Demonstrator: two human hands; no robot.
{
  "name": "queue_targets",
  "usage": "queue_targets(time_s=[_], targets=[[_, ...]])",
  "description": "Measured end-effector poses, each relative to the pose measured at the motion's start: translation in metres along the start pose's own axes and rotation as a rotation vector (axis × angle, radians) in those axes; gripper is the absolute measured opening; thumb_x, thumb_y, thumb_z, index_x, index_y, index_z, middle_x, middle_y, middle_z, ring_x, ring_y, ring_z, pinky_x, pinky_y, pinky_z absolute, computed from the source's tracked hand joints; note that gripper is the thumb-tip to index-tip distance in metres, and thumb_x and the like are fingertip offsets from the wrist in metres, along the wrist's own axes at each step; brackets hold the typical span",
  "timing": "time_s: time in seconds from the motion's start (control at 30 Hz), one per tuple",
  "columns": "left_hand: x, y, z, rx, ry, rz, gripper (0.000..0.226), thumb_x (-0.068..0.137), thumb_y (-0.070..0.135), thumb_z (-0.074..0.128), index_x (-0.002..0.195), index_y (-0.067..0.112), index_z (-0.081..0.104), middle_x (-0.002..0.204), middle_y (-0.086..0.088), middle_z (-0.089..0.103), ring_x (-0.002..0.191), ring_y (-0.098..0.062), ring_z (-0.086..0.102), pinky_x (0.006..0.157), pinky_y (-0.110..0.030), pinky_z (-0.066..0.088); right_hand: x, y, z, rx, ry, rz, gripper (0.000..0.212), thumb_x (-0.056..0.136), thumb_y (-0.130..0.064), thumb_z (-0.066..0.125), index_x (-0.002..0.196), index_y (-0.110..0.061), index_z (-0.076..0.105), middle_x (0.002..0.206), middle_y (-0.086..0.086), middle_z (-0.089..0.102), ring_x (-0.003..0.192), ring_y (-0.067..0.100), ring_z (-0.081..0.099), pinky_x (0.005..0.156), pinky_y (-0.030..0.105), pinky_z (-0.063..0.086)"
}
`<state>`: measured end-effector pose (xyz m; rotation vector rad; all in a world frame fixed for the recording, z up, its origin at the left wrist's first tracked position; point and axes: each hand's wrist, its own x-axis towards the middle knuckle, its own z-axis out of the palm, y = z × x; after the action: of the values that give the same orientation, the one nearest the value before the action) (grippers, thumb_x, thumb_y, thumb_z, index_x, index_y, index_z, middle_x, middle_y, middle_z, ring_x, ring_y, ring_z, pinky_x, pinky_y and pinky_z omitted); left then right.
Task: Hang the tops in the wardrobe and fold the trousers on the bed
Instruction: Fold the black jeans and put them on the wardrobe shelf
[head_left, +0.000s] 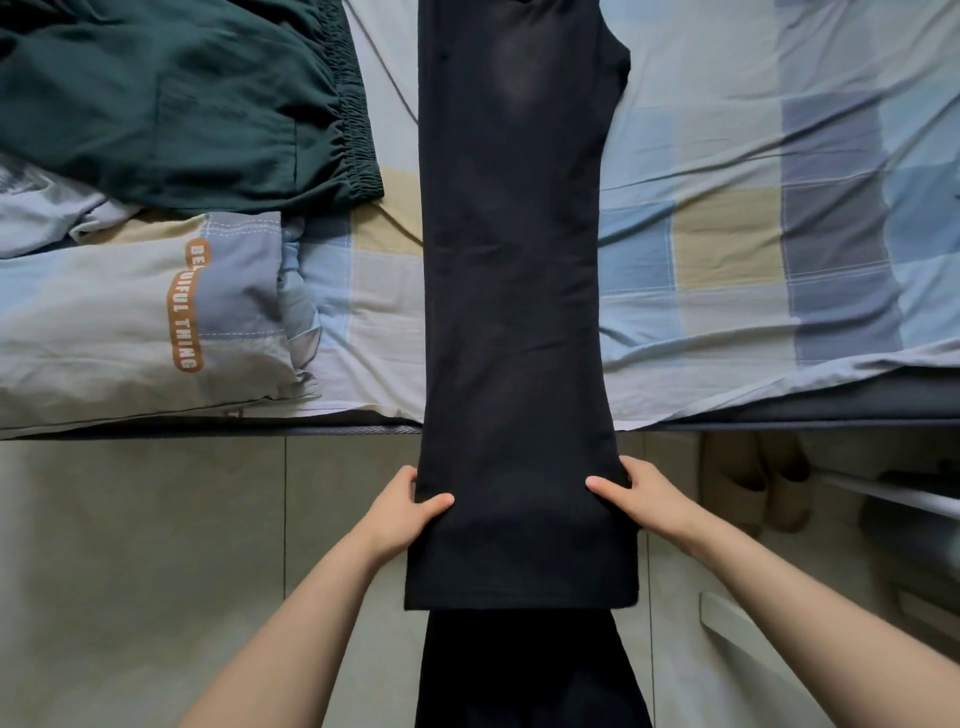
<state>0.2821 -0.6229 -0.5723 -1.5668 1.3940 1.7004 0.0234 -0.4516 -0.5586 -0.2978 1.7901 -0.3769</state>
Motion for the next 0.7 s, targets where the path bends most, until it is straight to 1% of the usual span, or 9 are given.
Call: queue_targets(time_s=[0.1,0.2,0.27,0.33,0.47,0.53,0.6,0.63,0.7], targets=[[-0.015,0.0,0.002,0.069,0.053,-0.05,0.074,0.09,0.021,0.066,0.148,0.026,0.02,0.125,-0.011,0.061,0.107,-0.028,0.062,0.086,-0.039,0.054,-0.013,0.0,0.0,-0.23,0.109,0.068,0.021,0.086,-0.032,0.066,0.099,-0.017,0.058,0.089,-0.001,0.063,0.082,0.016,0.061,0.067,0.029,0.05],[-0.029,0.015,-0.011,-0.124,-0.074,-0.046,0.091,0.09,0.009,0.065,0.146,0.049,0.006,0.098,-0.018,0.072,0.077,-0.028,0.067,0.059,-0.032,0.054,-0.024,-0.02,-0.015,0.028,0.092,0.053,0.036,0.085,-0.022,0.067,0.114,-0.028,0.047,0.074,0.002,0.063,0.067,0.016,0.06,0.054,0.027,0.048],[-0.034,0.036,-0.03,-0.124,-0.161,-0.014,0.072,0.089,0.008,0.065,0.132,0.055,0.03,0.075,-0.013,0.07,0.062,-0.023,0.059,0.054,-0.029,0.048,-0.028,-0.043,-0.036,0.152,-0.024,-0.021,0.034,0.088,-0.014,0.063,0.116,-0.03,0.054,0.061,-0.002,0.059,0.054,0.011,0.055,0.052,0.022,0.045],[-0.033,0.066,-0.058,-0.082,-0.285,-0.015,0.04,0.088,0.013,0.066,0.117,0.04,0.061,0.06,-0.002,0.057,0.05,-0.012,0.048,0.048,-0.021,0.04,-0.027,-0.071,-0.061,0.208,-0.158,-0.037,0.021,0.091,-0.009,0.06,0.105,-0.019,0.071,0.068,0.0,0.062,0.052,0.009,0.053,0.048,0.02,0.041],[-0.013,0.144,-0.118,-0.144,-0.49,-0.034,0.026,0.086,0.032,0.065,0.102,0.015,0.076,0.083,-0.006,0.062,0.069,-0.015,0.052,0.056,-0.023,0.037,-0.004,-0.136,-0.117,0.33,-0.306,-0.055,0.017,0.081,-0.017,0.067,0.091,-0.007,0.076,0.085,0.005,0.067,0.063,0.015,0.059,0.052,0.02,0.047],[0.009,0.189,-0.136,-0.403,-0.388,0.063,0.03,0.089,0.039,0.054,0.081,0.02,0.076,0.076,0.001,0.066,0.06,-0.011,0.058,0.05,-0.019,0.043,0.022,-0.171,-0.14,0.622,-0.197,-0.176,0.02,0.085,-0.021,0.058,0.093,-0.01,0.073,0.09,0.007,0.071,0.074,0.018,0.069,0.064,0.025,0.054],[0.04,0.231,-0.146,-0.743,-0.181,0.213,0.029,0.09,0.046,0.051,0.081,0.024,0.067,0.073,0.004,0.063,0.058,-0.01,0.059,0.052,-0.017,0.048,0.059,-0.197,-0.159,0.971,0.025,-0.194,0.018,0.096,-0.023,0.045,0.103,-0.014,0.059,0.086,0.014,0.072,0.072,0.023,0.072,0.059,0.027,0.057],[0.056,0.245,-0.145,-0.83,-0.027,0.264,0.026,0.093,0.046,0.051,0.088,0.024,0.064,0.076,0.003,0.067,0.061,-0.01,0.062,0.055,-0.019,0.05,0.076,-0.205,-0.164,0.951,0.173,-0.167,0.017,0.098,-0.024,0.04,0.106,-0.016,0.053,0.084,0.017,0.07,0.07,0.026,0.071,0.056,0.028,0.057],[0.087,0.25,-0.131,-0.683,0.23,0.25,0.021,0.095,0.041,0.054,0.092,0.022,0.061,0.088,-0.002,0.069,0.07,-0.013,0.064,0.062,-0.024,0.051,0.107,-0.204,-0.159,0.624,0.361,-0.055,0.019,0.101,-0.027,0.032,0.103,-0.015,0.047,0.085,0.016,0.062,0.077,0.03,0.066,0.057,0.03,0.052]])
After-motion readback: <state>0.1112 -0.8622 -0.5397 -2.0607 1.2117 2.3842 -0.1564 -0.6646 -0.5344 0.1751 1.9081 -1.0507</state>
